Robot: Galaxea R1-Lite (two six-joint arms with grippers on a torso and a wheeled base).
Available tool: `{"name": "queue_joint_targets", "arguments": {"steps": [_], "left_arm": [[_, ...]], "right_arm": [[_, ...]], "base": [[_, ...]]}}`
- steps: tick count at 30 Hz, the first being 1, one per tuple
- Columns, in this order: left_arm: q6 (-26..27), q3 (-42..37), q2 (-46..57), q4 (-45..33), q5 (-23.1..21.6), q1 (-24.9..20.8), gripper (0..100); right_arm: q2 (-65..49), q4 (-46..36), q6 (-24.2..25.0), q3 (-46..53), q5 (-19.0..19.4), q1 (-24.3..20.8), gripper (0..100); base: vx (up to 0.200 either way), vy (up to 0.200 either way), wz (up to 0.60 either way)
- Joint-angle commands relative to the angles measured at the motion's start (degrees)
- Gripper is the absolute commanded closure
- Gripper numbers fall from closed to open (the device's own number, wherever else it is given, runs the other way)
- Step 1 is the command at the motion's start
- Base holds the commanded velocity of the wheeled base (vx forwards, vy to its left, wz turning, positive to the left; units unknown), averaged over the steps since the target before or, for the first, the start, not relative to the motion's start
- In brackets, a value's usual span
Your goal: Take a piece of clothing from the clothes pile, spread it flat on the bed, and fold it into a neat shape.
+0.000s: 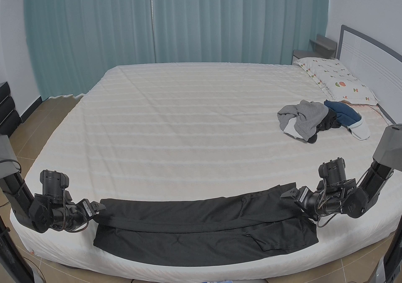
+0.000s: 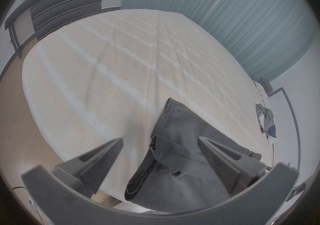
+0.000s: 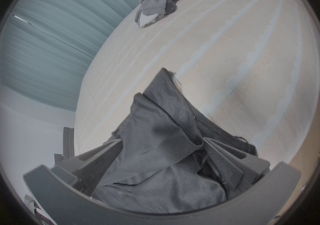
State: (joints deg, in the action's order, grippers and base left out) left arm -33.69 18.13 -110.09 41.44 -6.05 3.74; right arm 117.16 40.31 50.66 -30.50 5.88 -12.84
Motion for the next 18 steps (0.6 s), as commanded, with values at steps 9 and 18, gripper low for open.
{"name": "queue_joint_targets", "arguments": {"steps": [9, 18], "left_arm": [[-2.1, 7.9, -2.1, -0.1, -0.5, -1.2, 0], [-3.4, 14.8, -11.7, -0.1, 0.2, -2.3, 0]], "right_arm": [[-3.3, 0.1, 0.4, 0.2, 6.0, 6.7, 0], [-2.4, 0.8, 0.4, 2.0, 11.4, 7.9, 0]], "base": [[0.0, 0.0, 0.0], [0.0, 0.0, 0.0]]}}
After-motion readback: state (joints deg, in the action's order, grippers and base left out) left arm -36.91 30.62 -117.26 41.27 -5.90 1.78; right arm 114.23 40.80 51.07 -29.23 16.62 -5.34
